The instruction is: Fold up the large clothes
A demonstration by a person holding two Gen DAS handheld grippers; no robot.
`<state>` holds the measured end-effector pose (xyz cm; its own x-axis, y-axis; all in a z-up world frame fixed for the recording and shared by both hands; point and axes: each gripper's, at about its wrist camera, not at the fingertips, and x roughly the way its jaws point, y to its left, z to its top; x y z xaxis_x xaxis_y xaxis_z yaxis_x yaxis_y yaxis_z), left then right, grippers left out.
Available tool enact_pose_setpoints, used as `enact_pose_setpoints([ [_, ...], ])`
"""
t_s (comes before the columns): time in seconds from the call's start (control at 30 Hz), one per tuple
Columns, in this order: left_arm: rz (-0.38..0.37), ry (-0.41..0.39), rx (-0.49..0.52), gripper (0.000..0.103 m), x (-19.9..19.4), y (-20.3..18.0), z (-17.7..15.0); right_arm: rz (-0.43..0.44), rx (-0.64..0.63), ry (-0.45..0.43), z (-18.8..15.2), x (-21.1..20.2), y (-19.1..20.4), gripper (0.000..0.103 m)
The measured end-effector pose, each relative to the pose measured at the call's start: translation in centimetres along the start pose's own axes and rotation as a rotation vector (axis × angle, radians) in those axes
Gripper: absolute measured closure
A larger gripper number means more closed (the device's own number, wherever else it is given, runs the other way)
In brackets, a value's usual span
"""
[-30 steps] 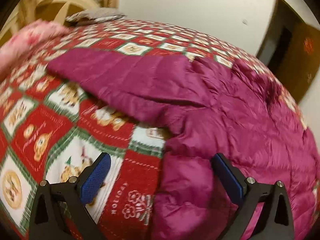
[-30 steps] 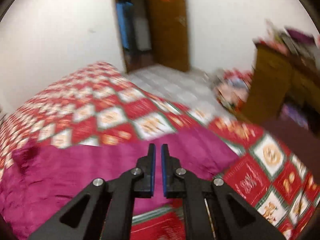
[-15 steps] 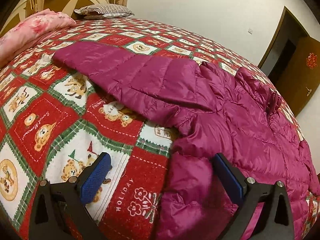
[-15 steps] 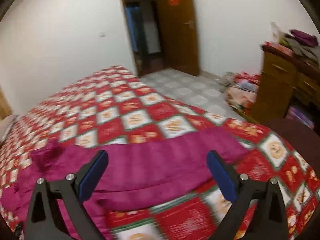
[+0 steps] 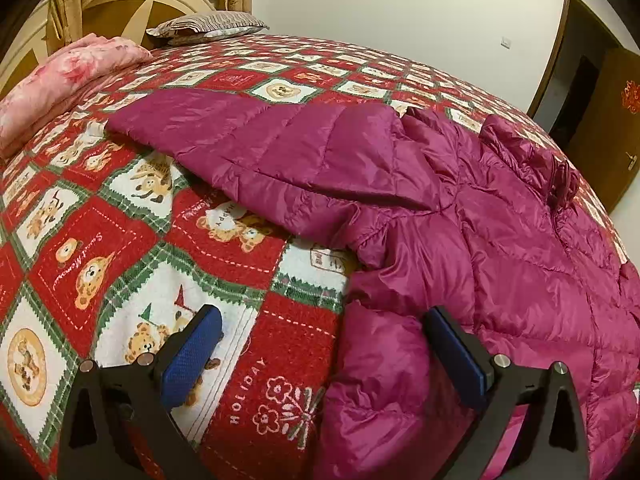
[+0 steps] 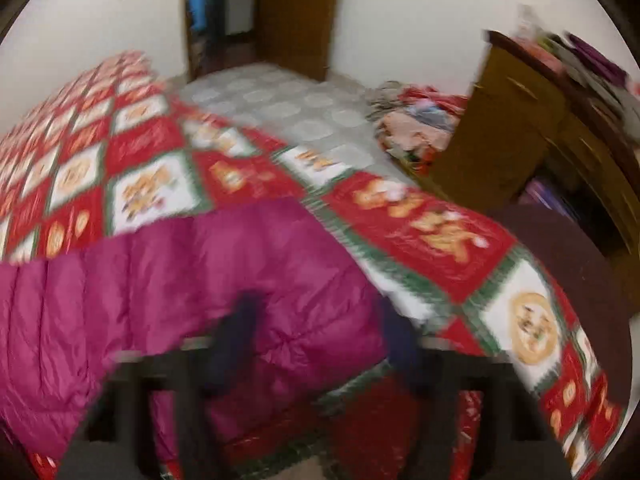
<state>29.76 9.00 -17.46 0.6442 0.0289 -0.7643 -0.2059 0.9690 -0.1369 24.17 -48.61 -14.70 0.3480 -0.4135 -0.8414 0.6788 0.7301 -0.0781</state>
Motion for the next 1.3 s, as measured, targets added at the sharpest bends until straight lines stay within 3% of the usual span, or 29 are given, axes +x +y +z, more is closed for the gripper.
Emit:
enact_pose_setpoints([
  [0.07, -0.001, 0.0, -0.001, 0.001, 0.0, 0.0, 0.0, 0.009, 0.019, -0.032, 0.0, -1.2, -0.1, 0.087],
  [0.3, -0.007, -0.003, -0.006, 0.001, 0.1, -0.1, 0.0, 0.152, 0.042, -0.22, 0.7, -11.3, 0.6, 0.09],
  [0.5, -0.027, -0.009, -0.019, 0.001, -0.1, 0.2, 0.0, 0.301, -0.117, -0.347, 0.2, -20.6, 7.7, 0.09],
  [0.63, -0.039, -0.013, -0.027, 0.001, -0.2, 0.4, 0.0, 0.437, -0.24, -0.388, -2.3, -25.1, 14.3, 0.09],
  [0.83, -0.058, -0.02, -0.038, 0.001, -0.3, 0.8, -0.1, 0.659, -0.397, -0.311, -6.5, -26.8, 24.1, 0.091],
  [1.0, -0.073, -0.022, -0.046, 0.001, -0.4, 1.1, -0.1, 0.75, -0.471, -0.208, -10.6, -23.9, 30.9, 0.091],
  [1.23, -0.093, -0.027, -0.058, 0.001, -0.5, 1.4, -0.1, 0.852, -0.511, -0.096, -14.7, -20.0, 35.5, 0.09],
  [1.3, -0.095, -0.027, -0.058, 0.001, -0.5, 1.4, -0.2, 0.888, -0.524, -0.067, -15.2, -19.8, 36.1, 0.083],
])
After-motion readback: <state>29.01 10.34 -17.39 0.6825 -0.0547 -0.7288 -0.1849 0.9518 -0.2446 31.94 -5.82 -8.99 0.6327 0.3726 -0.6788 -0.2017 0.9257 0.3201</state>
